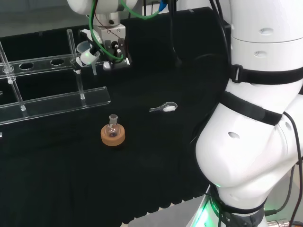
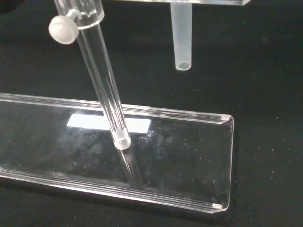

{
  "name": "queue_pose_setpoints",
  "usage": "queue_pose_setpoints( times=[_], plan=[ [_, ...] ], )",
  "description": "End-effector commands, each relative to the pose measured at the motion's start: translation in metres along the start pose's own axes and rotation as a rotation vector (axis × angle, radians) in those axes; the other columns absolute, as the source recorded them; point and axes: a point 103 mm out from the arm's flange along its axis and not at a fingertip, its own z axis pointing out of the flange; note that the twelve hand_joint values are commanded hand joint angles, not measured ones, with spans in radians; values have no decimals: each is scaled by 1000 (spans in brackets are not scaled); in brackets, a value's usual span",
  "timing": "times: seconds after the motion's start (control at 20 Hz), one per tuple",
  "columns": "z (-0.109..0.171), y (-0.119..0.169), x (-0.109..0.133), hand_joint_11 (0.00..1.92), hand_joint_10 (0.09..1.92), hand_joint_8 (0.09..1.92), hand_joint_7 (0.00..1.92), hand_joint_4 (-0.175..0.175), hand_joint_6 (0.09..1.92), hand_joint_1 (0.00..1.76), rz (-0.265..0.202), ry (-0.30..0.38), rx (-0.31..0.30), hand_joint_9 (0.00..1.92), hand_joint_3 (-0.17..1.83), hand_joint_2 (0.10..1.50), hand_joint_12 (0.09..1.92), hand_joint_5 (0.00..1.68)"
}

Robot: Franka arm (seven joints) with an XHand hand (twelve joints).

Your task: Pick up the funnel from the transparent funnel stand.

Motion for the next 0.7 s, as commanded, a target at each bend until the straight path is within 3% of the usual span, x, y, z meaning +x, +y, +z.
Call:
queue_pose_setpoints(
  times=[0.05,0.2,0.35,0.55,0.7],
  plan=[
    [-3,-1,-4,0,716,502,400,-14,87,639,7,29,-28,275,7,735,1416,324],
    [-6,-2,-5,0,629,546,641,-35,87,703,2,67,-72,546,23,753,1516,515],
    [-12,-2,-5,63,525,524,833,-33,96,781,-4,94,-119,777,52,762,1537,655],
    [-22,-1,-3,237,386,440,1080,0,337,889,-22,114,-191,1026,164,734,1469,830],
    [-32,0,1,402,313,389,1212,43,506,965,-56,102,-241,1196,368,650,1391,942]
  ],
)
